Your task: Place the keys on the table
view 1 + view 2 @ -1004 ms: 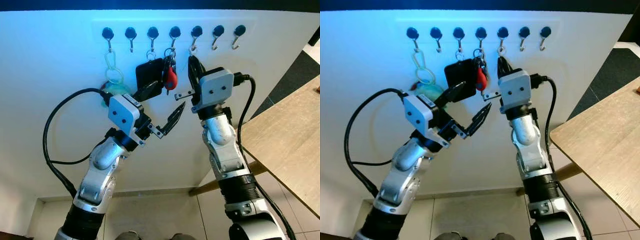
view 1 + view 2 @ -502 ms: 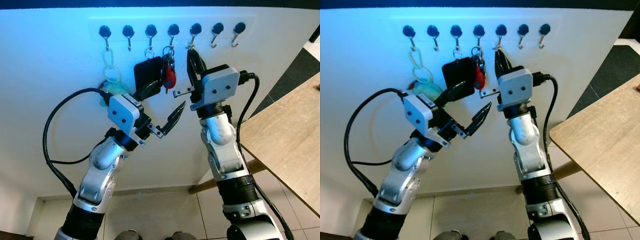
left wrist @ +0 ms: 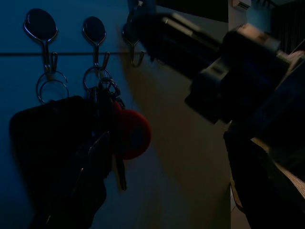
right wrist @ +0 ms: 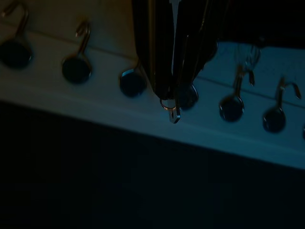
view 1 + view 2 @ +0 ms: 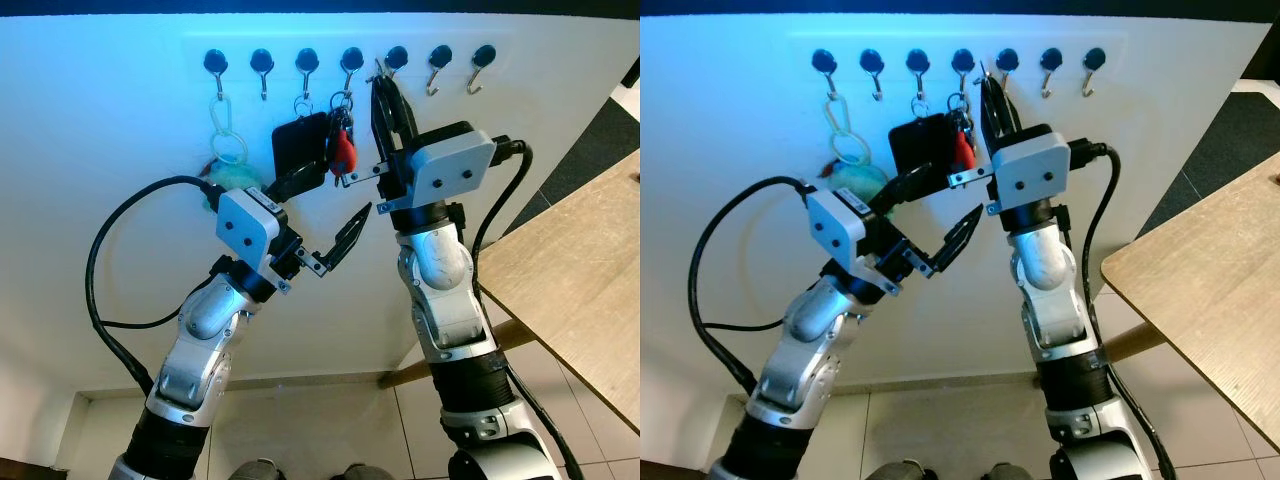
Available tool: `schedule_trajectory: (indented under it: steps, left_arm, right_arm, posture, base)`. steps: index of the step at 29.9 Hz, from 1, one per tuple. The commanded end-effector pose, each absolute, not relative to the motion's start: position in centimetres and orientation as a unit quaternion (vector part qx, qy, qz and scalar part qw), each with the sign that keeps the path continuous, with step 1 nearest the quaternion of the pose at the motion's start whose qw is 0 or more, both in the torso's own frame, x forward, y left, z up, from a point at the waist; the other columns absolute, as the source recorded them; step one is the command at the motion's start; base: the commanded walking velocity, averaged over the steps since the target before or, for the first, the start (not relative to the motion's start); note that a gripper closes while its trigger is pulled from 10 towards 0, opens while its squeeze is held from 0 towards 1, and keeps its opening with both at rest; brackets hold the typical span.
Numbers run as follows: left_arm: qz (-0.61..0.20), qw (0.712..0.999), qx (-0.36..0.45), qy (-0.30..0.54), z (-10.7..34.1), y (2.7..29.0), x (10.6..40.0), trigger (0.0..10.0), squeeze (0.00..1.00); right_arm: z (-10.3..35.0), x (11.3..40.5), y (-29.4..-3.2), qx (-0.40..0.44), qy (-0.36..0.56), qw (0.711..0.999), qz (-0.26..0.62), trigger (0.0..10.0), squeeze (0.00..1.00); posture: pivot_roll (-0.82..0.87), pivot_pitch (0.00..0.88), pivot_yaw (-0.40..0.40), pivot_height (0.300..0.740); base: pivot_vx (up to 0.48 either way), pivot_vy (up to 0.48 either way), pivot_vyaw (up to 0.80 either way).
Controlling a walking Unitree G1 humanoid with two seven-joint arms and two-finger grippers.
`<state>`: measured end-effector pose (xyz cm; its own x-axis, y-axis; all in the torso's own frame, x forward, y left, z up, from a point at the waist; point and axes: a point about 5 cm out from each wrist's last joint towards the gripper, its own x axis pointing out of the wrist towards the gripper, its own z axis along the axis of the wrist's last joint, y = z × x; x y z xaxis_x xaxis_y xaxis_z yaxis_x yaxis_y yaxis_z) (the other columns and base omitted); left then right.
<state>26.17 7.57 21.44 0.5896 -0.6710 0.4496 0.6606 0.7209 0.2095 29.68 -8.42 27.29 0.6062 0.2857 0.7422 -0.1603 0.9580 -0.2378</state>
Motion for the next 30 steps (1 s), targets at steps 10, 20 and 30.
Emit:
schedule_trajectory:
  steps: [10, 20, 30]
  left_arm:
    - [-0.362, 0.903, 0.033, -0.229, 19.5, 9.7, 26.0, 10.0, 0.00]
    - [-0.329, 0.935, 0.048, -0.123, 13.4, 12.2, 25.6, 10.0, 0.00]
    - [-0.076, 0.963, -0.014, 0.258, -1.6, 19.6, 23.9, 10.0, 0.00]
  right_arm:
    - [23.6, 26.0, -10.7, -0.099, -0.403, 0.903, 0.108, 0.0, 0.00]
    - [14.6, 25.2, -13.7, -0.022, -0.209, 0.977, 0.040, 3.3, 0.00]
    - [1.3, 25.2, -18.0, 0.071, 0.112, 0.990, -0.058, 10.0, 0.00]
  posture:
    - [0.05, 0.114, -0.026, 0.740]
    - [0.05, 0.097, -0.014, 0.740]
    - [0.04, 0.083, -0.018, 0.740]
  base:
    - [0.000, 0.000, 0.00]
    - [0.000, 0.000, 0.00]
    - [0.000, 0.000, 0.00]
